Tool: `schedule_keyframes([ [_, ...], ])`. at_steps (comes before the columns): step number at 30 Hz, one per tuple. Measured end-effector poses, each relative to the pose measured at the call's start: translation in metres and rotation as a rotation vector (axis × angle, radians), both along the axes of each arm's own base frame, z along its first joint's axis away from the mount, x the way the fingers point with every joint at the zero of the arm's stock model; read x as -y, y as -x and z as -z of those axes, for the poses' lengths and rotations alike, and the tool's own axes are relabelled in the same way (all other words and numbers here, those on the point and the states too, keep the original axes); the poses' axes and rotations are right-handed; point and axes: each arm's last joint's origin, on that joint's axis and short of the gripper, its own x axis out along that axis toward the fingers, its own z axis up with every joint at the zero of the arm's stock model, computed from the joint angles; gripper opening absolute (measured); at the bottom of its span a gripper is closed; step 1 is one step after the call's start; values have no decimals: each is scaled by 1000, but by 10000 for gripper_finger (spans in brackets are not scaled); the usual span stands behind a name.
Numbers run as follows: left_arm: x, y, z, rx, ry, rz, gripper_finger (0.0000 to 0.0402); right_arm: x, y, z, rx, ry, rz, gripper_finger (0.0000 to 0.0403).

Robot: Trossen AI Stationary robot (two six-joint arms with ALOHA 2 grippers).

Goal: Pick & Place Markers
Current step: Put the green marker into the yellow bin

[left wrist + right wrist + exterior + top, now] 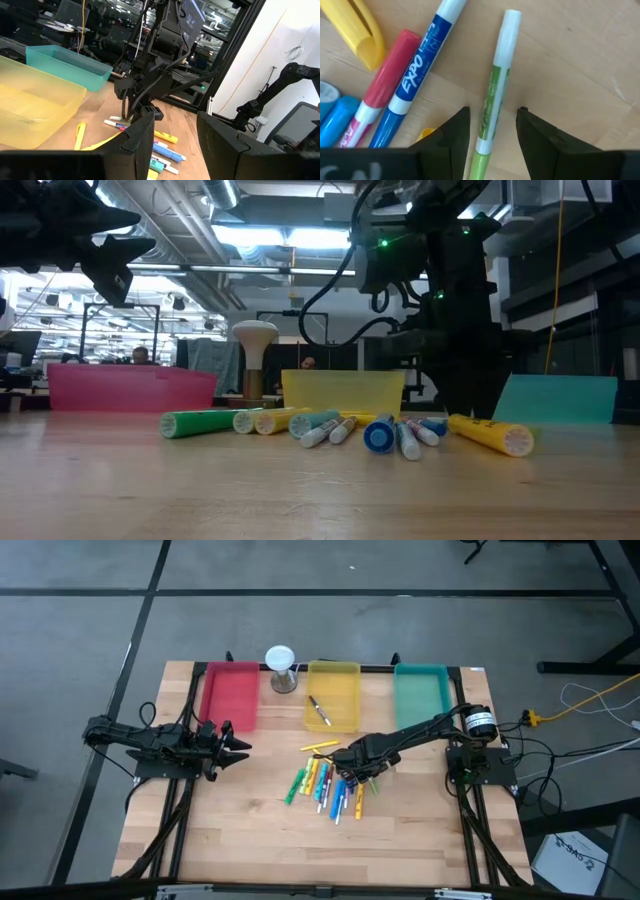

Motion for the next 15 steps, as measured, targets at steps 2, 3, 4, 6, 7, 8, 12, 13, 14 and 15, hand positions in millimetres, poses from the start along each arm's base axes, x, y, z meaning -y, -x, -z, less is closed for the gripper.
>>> schedule_keyframes([
  [2,0,0,0,0,0,0,143,0,1,0,-8,1,-5,156],
  [3,0,0,0,0,0,0,143,0,1,0,-14,2,-6,156],
  [4,0,0,0,0,0,0,143,0,2,0,-18,2,-6,156],
  [6,0,0,0,0,0,0,143,0,2,0,-22,2,-9,156],
  [7,0,0,0,0,0,0,143,0,2,0,-24,2,-13,156],
  [8,0,0,0,0,0,0,143,0,3,-1,-23,2,-13,156],
  [12,0,0,0,0,0,0,143,0,3,-1,-27,3,-14,156],
  [13,0,0,0,0,0,0,143,0,3,-1,-27,3,-14,156],
  [14,0,0,0,0,0,0,143,0,3,-1,-26,3,-14,156],
  [15,0,0,0,0,0,0,143,0,3,-1,-25,3,-14,156],
])
